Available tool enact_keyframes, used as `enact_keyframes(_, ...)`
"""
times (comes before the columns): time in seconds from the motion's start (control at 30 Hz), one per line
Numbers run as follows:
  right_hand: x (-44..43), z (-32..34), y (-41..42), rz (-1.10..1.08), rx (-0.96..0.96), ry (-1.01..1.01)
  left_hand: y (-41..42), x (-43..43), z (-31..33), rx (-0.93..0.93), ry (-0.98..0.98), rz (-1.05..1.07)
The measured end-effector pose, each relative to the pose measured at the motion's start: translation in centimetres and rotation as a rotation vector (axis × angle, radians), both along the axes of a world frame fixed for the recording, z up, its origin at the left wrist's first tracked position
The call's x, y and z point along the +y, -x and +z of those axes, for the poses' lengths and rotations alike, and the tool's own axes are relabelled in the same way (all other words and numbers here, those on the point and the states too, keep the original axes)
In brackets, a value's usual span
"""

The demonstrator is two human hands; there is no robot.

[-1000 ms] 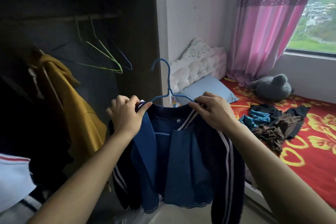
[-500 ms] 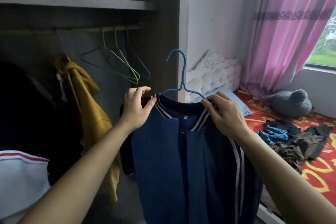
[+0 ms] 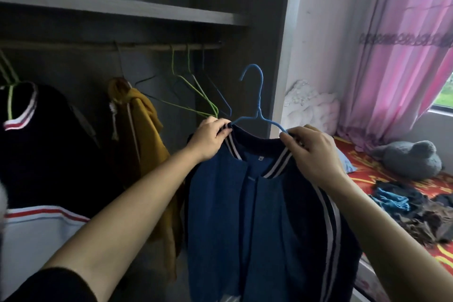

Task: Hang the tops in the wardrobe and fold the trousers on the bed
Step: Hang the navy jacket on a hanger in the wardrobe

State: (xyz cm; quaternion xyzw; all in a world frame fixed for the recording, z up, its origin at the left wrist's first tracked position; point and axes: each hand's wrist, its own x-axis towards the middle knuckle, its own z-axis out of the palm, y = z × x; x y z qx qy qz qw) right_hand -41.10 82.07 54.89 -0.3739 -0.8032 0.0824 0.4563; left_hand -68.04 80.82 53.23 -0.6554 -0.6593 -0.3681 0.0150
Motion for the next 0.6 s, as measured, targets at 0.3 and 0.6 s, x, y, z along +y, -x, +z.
enact_keyframes(0.3,0.1,0.9,8.5,0.404,0.168,0.576,6.2,0.5,0.6,0.268,-0.033,0.222)
enact_keyframes(0.6,5.9,0.2,19.8,0.498,0.291,0.540,16.3,-0.6,2.9,0.421,0.005,0.500)
